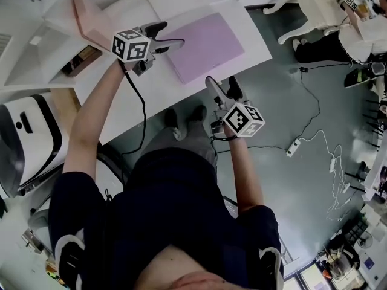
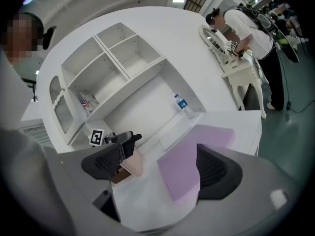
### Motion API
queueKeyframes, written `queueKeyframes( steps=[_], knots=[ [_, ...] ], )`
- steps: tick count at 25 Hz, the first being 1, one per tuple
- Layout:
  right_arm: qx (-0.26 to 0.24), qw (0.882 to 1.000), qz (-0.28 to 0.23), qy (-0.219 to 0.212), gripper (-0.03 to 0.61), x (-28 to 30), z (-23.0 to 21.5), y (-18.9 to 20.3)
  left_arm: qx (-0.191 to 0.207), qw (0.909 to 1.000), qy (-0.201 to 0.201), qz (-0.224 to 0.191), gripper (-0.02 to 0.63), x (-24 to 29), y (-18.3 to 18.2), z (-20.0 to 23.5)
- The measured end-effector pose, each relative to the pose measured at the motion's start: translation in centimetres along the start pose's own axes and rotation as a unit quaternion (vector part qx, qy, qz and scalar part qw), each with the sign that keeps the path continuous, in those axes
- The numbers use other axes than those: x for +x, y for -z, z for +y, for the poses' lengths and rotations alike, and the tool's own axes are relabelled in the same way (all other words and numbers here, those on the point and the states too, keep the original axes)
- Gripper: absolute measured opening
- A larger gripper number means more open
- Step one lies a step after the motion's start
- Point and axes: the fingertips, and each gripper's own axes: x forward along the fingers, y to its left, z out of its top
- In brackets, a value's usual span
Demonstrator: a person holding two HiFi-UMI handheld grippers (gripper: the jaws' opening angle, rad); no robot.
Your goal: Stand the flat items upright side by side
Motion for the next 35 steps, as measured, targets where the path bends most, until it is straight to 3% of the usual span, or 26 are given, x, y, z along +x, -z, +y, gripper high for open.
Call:
queueKeyframes(
  steps=[13, 28, 35],
  knots=[
    [0.093, 0.995, 0.045, -0.005, 0.497, 4.4, -6.6, 1.1, -0.073, 0.9891, 0.043, 0.12, 0.489, 8.3, 2.6, 6.8],
    [0.238, 0.97, 0.054, 0.0, 0.506, 7.7, -11.6, 4.0, -0.112, 0.958, 0.095, 0.246, 0.489, 14.2, 5.7, 11.1],
    [0.269, 0.962, 0.054, 0.006, 0.506, 8.8, -13.0, 5.2, -0.118, 0.942, 0.103, 0.297, 0.489, 15.4, 7.3, 12.3]
  ],
)
